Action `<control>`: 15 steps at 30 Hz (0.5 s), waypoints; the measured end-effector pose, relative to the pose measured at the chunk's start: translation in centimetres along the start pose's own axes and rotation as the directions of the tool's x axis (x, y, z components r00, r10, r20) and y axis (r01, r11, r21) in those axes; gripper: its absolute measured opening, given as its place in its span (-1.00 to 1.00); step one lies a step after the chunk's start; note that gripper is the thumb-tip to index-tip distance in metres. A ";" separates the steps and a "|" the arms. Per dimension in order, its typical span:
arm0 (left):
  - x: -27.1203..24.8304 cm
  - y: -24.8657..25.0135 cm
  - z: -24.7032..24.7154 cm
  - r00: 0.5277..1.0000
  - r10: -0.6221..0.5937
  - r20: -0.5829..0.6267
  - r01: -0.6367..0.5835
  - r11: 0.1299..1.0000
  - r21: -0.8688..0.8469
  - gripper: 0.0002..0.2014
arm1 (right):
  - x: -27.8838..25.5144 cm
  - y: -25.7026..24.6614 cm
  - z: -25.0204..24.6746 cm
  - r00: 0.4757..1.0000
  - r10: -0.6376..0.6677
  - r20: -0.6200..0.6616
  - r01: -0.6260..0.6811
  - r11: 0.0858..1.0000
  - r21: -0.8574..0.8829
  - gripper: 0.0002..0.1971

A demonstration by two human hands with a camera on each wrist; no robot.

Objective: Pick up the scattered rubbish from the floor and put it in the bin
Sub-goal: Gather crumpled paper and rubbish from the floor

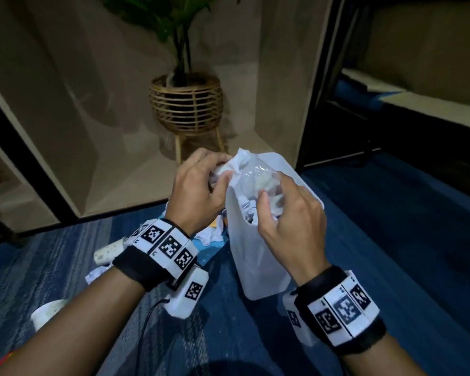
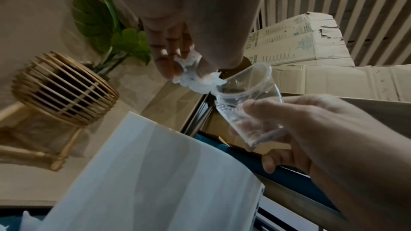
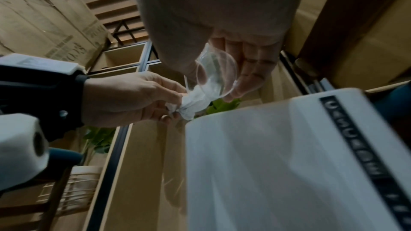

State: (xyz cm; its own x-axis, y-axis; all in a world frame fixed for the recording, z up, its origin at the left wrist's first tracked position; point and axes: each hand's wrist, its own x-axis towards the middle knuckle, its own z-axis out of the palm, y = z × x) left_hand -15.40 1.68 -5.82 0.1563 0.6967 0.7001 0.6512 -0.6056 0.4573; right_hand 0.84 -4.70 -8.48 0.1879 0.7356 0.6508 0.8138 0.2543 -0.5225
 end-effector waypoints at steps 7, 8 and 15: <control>1.3 0.4 3.5 0.995 0.013 0.099 -0.014 1.000 0.005 -0.77 | 1.2 3.7 -1.5 0.987 0.139 0.086 -0.125 0.981 -0.148 -0.47; 1.5 0.2 4.0 0.993 0.009 0.115 -0.010 1.000 0.008 -0.77 | 1.3 4.2 -1.6 0.986 0.138 0.098 -0.122 0.980 -0.156 -0.45; 1.8 -1.5 4.9 0.960 0.070 0.273 -0.077 0.997 0.017 -0.70 | 3.3 6.3 -1.2 0.980 0.106 0.168 -0.081 0.986 -0.149 -0.45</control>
State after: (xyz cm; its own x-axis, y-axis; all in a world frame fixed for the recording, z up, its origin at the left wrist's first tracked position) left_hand -12.45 5.73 -8.00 0.3980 0.7312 0.5541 0.6499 -0.6510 0.3923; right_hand 7.27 -1.42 -8.99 0.1779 0.8531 0.4904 0.8687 0.0980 -0.4856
